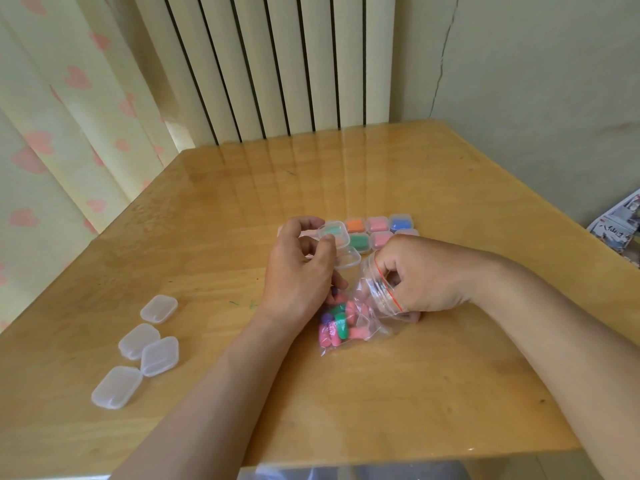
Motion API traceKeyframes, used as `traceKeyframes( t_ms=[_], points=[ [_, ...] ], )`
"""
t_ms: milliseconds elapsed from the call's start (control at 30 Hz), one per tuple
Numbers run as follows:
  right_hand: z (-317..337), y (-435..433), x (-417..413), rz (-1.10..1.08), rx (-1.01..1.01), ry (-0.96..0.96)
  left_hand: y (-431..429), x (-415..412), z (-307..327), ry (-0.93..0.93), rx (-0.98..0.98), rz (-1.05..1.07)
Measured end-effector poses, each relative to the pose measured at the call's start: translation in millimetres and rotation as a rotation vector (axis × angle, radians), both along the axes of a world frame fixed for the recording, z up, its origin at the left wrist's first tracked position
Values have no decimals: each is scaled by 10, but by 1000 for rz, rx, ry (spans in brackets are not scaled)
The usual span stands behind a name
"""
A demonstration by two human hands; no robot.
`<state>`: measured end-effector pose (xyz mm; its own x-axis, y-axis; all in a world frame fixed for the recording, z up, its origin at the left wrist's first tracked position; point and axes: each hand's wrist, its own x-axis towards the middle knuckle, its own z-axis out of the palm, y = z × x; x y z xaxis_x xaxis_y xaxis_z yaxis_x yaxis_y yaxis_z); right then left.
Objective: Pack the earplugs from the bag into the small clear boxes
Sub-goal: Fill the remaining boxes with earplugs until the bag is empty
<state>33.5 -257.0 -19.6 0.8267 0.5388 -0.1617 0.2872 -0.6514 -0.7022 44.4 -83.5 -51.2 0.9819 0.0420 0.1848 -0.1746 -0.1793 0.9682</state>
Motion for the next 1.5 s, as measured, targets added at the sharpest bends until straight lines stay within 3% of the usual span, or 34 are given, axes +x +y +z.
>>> traceKeyframes(
  t_ms=[367,700,867,1033,1233,1333,1500],
  points=[
    [37,-45,26,-58,21,15,6,5,-5,-1,6,7],
    [122,-154,51,-114,222,6,8,18,-26,-8,12,8],
    [194,-247,58,-247,321,-102,20,20,-25,-8,13,4],
    [226,-301,135,-527,412,-271,20,15,-27,-6,22,-8],
    [217,-299,192,-786,594,-549,20,12,-33,-32,36,-23],
    [200,-215,134,-607,584,-618,15,10,-46,-49,48,-38],
    [32,-74,113,-292,357,-586,9,-20,-14,-42,1,-60]
  ],
)
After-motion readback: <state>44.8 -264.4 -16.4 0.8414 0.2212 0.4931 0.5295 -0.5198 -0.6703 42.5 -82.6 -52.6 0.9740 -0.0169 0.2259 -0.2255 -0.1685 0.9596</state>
